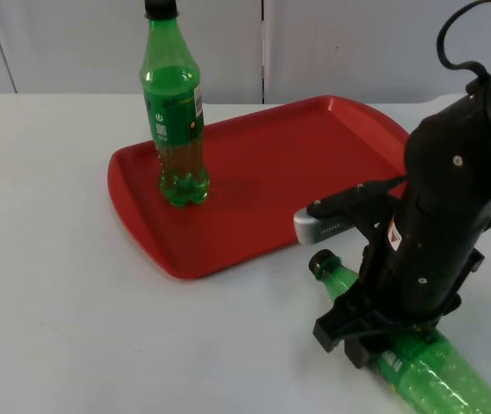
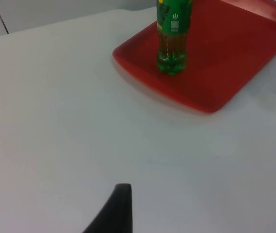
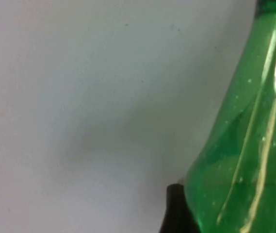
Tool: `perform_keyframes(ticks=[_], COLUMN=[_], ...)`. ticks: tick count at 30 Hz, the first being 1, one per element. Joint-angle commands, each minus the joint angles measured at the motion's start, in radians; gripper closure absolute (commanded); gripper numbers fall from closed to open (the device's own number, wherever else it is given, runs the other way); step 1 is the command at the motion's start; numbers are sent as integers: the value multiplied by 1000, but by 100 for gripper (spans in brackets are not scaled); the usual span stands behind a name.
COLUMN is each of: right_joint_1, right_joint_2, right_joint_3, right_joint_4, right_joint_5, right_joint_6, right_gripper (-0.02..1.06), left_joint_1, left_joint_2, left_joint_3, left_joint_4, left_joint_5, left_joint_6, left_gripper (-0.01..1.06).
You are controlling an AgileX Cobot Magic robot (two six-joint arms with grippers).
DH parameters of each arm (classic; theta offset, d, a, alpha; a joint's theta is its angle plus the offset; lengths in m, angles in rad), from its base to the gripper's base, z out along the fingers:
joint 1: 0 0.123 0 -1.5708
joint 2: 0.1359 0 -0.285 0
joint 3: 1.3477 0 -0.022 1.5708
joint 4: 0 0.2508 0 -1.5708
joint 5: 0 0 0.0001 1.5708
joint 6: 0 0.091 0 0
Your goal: Place the bottle upright on the tray.
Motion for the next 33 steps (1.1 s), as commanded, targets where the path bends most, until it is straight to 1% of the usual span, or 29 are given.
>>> perform_keyframes(ticks=[1, 2, 12, 18, 21, 24, 30, 33], right_joint_1=[2, 2, 2, 2, 2, 2, 2, 1], right_joint_2=[4, 4, 4, 4, 4, 4, -12, -39], right_joint_3=[-2, -2, -2, -2, -2, -2, -2, -2], right_joint_4=[-11, -11, -11, -11, -11, -11, -11, -11], right_joint_5=[-2, -6, 0, 24, 46, 58, 51, 69], right_joint_6=[6, 9, 9, 6, -40, -51, -40, -33], right_gripper=[100, 104, 105, 105, 105, 105, 105, 105], left_joint_1=[-6, -6, -6, -6, -6, -6, -6, -6], left_joint_2=[-3, -3, -3, -3, -3, -3, -3, -3], left_joint_3=[4, 4, 4, 4, 4, 4, 4, 4], left_joint_4=[-3, -3, -3, -3, -3, -3, -3, -3], left_joint_5=[-9, -9, -9, -9, -9, -9, -9, -9], left_joint_6=[0, 0, 0, 0, 0, 0, 0, 0], left_gripper=[0, 0, 0, 0, 0, 0, 0, 0])
